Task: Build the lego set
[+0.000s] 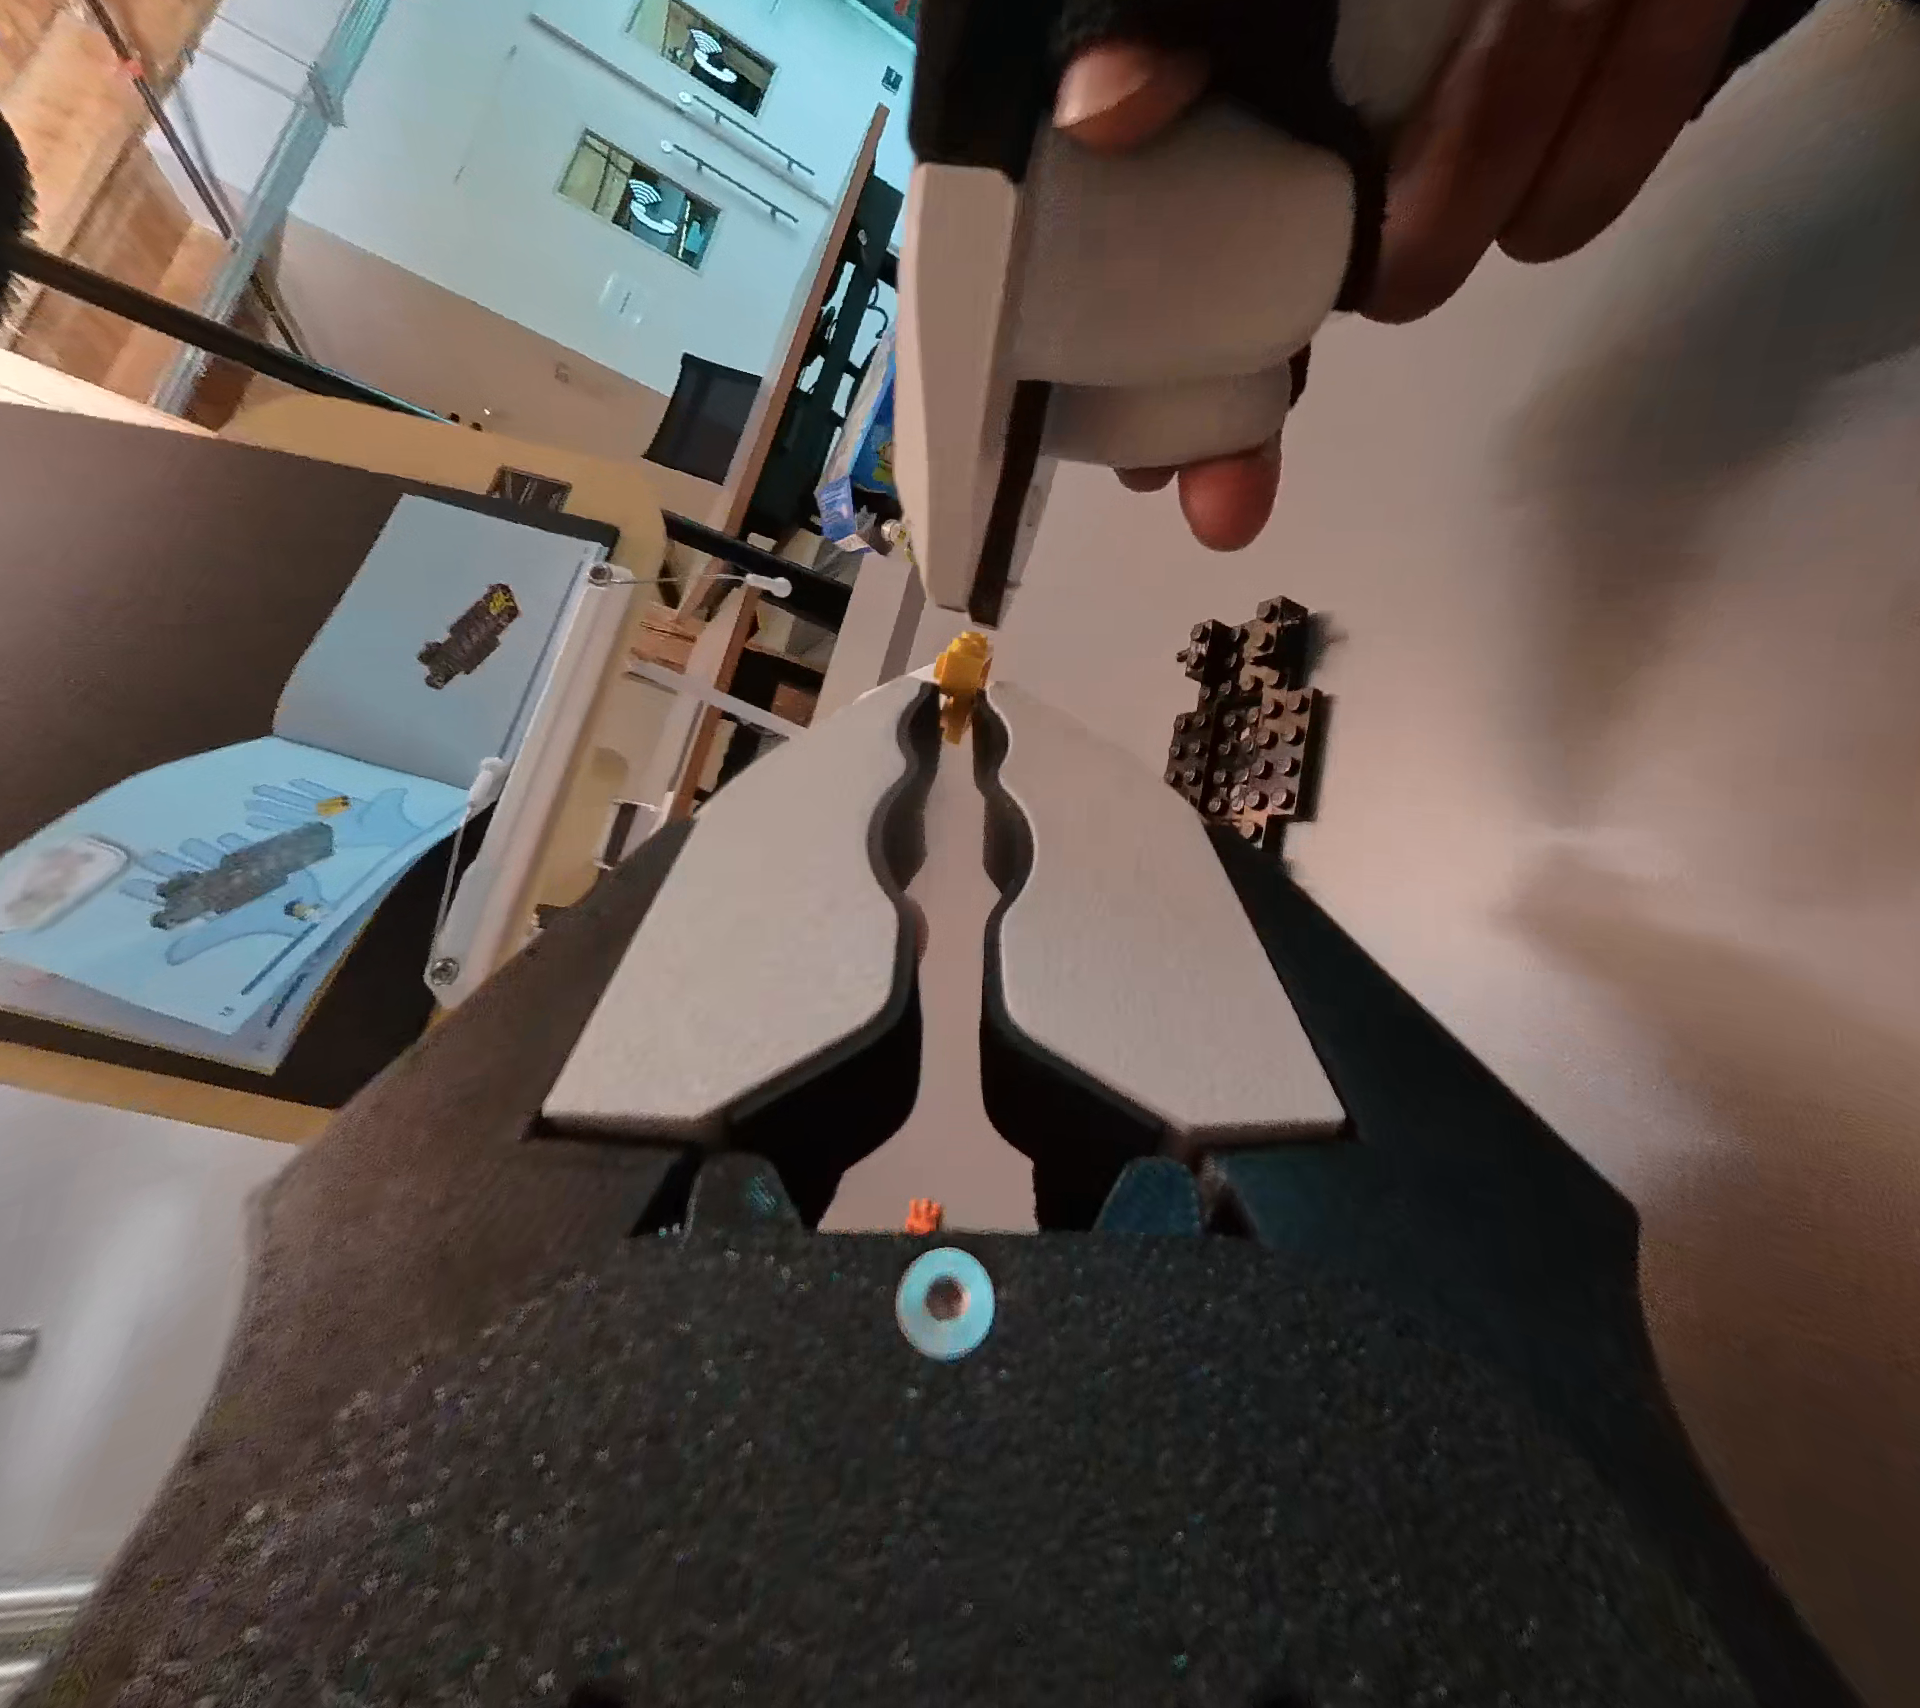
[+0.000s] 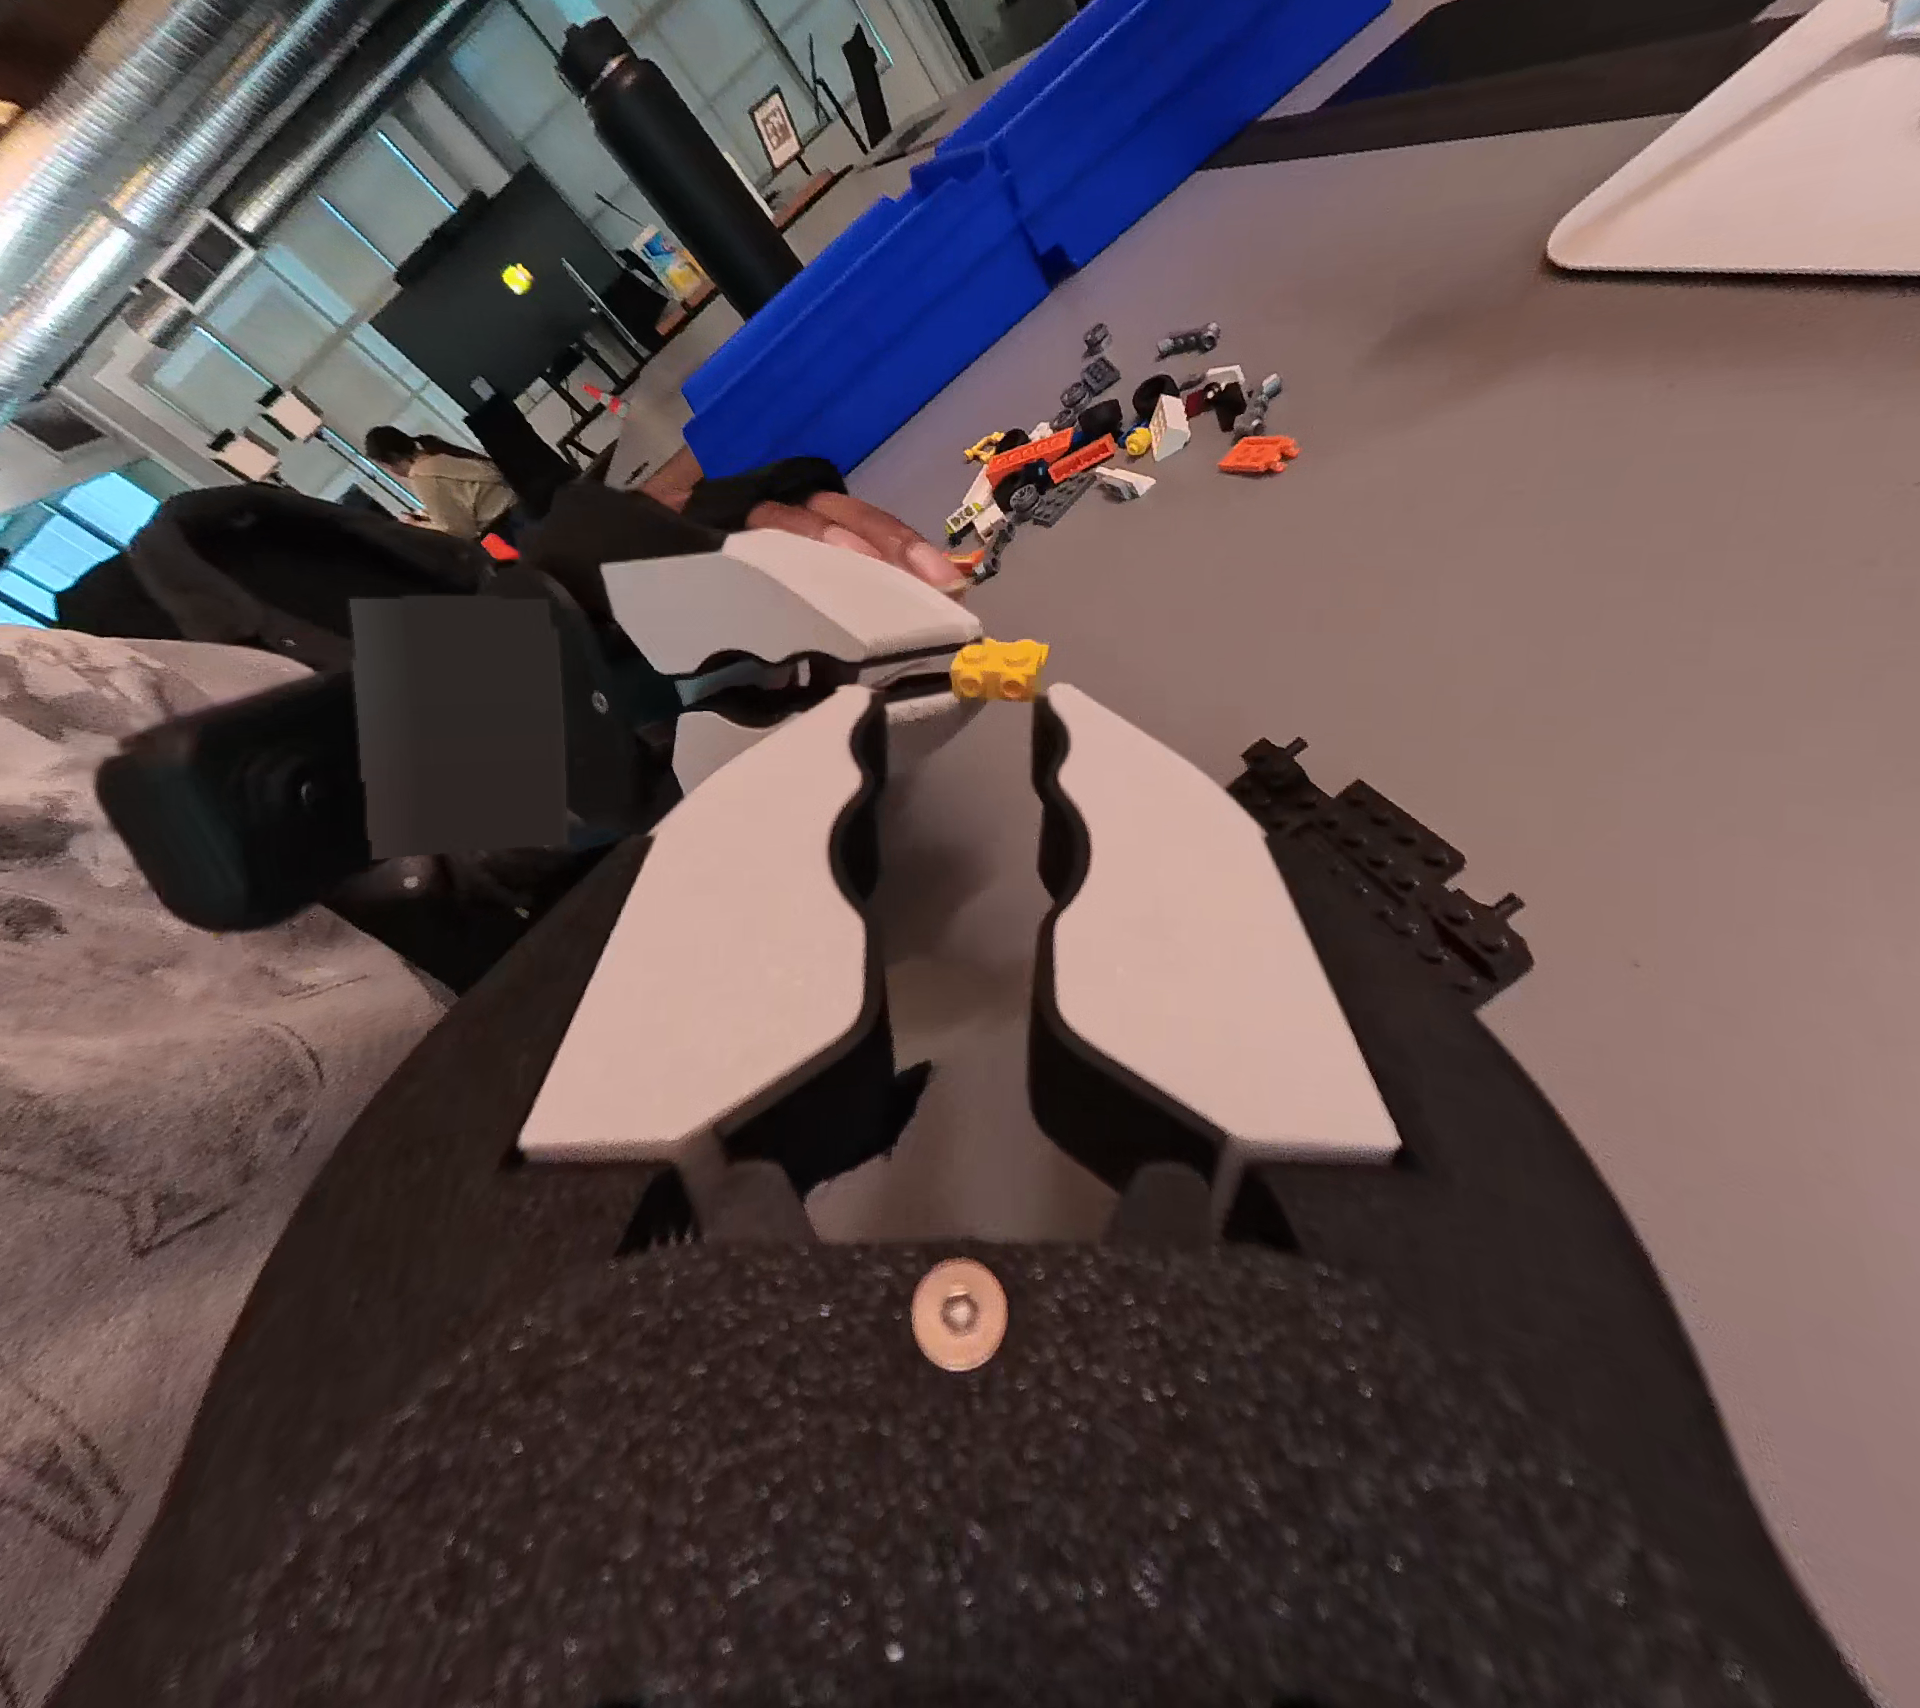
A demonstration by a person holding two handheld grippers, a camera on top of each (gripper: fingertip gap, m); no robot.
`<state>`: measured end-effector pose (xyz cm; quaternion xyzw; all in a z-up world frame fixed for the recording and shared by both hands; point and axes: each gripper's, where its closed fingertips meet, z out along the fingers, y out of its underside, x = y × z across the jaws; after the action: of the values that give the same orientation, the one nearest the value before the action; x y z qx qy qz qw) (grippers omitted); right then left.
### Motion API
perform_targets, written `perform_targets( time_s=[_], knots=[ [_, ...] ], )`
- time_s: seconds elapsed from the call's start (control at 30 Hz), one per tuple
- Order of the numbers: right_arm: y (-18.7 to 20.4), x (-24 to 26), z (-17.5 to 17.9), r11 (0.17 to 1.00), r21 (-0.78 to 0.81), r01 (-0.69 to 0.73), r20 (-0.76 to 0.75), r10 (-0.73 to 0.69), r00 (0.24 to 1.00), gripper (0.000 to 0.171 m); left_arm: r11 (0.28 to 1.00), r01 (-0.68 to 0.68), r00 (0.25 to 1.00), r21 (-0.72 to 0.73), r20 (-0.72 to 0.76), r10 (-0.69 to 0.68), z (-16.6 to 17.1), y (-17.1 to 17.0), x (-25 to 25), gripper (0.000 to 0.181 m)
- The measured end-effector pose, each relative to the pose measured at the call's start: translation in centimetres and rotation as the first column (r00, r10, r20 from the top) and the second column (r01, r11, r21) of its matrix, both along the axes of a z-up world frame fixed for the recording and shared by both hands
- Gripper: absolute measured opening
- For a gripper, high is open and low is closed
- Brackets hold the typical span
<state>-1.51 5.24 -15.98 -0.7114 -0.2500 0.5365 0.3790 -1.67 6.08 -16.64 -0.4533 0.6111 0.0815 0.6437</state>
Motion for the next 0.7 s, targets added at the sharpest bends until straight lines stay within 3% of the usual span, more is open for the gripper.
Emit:
perform_targets(
  time_s=[0.13,0.37,0.5,0.6,0.7],
  knots=[
    [-0.2,0.0,-0.2,1.000,0.026,-0.015,0.021,0.014,1.000,0.006,1.000,0.000,1.000,0.016,0.015,0.000,0.3,-0.3,0.1,0.006],
    [0.1,0.1,-0.1,0.996,0.089,0.017,0.056,-0.022,0.998,0.030,0.996,-0.001,0.999,0.085,-0.034,0.004,0.2,-0.5,0.1,0.006],
    [-0.3,-0.4,-0.7,0.996,0.087,-0.017,0.094,0.008,0.996,0.020,0.997,0.019,0.999,0.079,-0.038,-0.016,0.0,-0.9,0.5,0.006],
    [-0.9,-0.1,-0.6,0.989,0.115,-0.093,0.109,0.080,0.991,0.016,0.996,0.092,0.996,0.015,0.021,-0.092,0.2,-1.8,0.9,0.006],
    [-0.6,1.7,-0.7,0.949,0.275,-0.157,0.231,0.093,0.968,0.016,0.973,0.156,0.982,-0.170,0.133,-0.134,0.2,-2.1,1.0,0.006]
  ],
)
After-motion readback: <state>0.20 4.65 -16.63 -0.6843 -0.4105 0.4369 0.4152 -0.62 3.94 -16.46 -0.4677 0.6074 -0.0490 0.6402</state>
